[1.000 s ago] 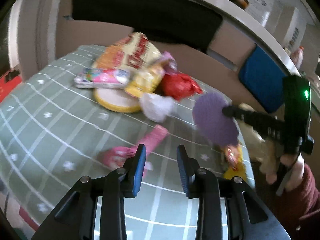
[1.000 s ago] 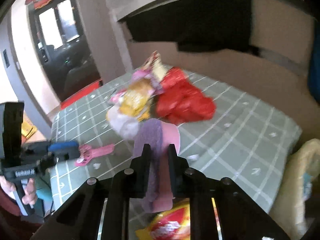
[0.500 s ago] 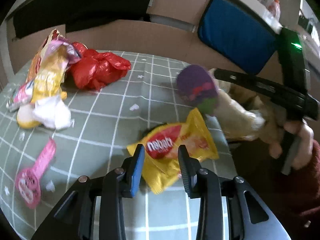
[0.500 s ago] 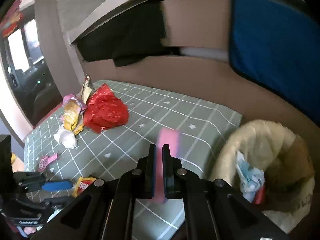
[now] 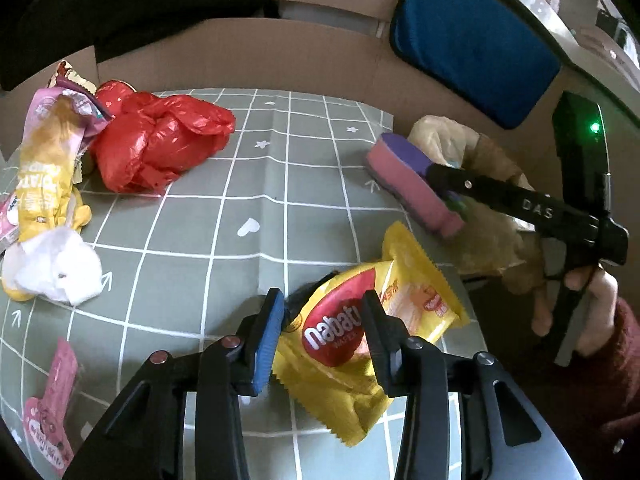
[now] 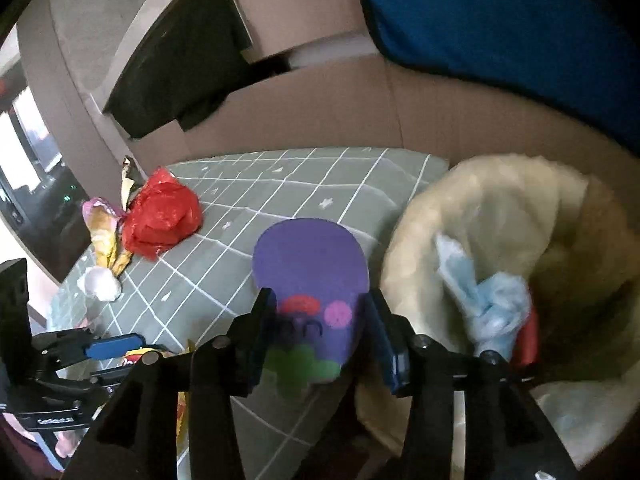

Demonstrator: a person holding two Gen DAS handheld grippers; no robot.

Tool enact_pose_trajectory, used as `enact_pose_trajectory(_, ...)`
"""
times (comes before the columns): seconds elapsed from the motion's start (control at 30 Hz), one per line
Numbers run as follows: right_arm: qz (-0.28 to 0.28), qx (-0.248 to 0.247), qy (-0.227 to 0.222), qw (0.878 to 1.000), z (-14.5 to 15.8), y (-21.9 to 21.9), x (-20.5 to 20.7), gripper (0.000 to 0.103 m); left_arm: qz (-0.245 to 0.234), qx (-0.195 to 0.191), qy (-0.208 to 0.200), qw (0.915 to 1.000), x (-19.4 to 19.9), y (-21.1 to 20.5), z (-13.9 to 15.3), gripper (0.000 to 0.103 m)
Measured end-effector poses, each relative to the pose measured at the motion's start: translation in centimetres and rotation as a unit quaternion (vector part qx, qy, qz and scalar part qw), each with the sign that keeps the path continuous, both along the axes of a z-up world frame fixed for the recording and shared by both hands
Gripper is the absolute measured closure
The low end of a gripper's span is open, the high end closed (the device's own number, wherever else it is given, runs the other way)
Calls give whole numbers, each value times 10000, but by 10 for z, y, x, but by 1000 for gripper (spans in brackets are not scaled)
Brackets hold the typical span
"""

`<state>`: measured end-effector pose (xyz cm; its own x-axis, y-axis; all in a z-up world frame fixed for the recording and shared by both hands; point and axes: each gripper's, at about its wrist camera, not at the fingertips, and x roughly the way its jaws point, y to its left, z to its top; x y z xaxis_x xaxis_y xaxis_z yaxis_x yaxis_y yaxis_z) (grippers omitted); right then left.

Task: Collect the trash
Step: 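Grasp the purple-pink sponge with the right tool and lift it, then carry the sponge toward the bin while the left tool grasps the yellow wrapper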

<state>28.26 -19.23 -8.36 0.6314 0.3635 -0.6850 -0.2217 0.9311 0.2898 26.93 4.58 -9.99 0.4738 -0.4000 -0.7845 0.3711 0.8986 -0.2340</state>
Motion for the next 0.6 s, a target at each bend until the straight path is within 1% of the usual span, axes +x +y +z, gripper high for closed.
enact_pose_trajectory(0.07, 16, -105, -66, 9999, 0, 5, -1, 56, -38, -12, 35, 10000, -3, 5, -1, 62)
enact_pose_trajectory(0.1, 33, -147, -80, 9999, 1, 8, 0, 55, -55, -76, 71, 9999, -6, 9, 0, 62)
enact_pose_trajectory(0.2, 152, -285, -101, 9994, 1, 18, 3, 48, 48, -232, 42, 9997, -15, 25, 8, 62)
enact_pose_trajectory(0.23, 202, -369, -72, 9991, -1, 21, 4, 43, 107, -255, 6, 9996, -17, 29, 11, 62)
enact_pose_trajectory(0.27, 249, -498, -27, 9984, -4, 25, 6, 41, 166, -298, -15, 9994, -18, 35, 14, 62)
enact_pose_trajectory(0.3, 381, -741, -182, 9964, -6, 33, 6, 38, 229, -367, -13, 9991, -19, 40, 16, 62)
enact_pose_trajectory(0.4, 465, -1290, -282, 9902, -10, 46, 5, 38, 357, -546, 12, 9979, -19, 52, 20, 62)
enact_pose_trajectory(0.43, 456, -1332, -284, 9896, -10, 46, 5, 41, 356, -551, 4, 9978, -19, 53, 21, 62)
enact_pose_trajectory(0.47, 419, -1320, -336, 9898, -8, 45, 4, 48, 306, -543, -15, 9981, -21, 53, 21, 62)
enact_pose_trajectory(0.57, 457, -712, -560, 9948, 8, 32, -4, 49, -18, -451, -69, 9990, -23, 43, 22, 62)
enact_pose_trajectory(0.6, 432, -611, -672, 9949, 17, 29, -9, 49, -122, -401, -97, 9991, -23, 39, 22, 62)
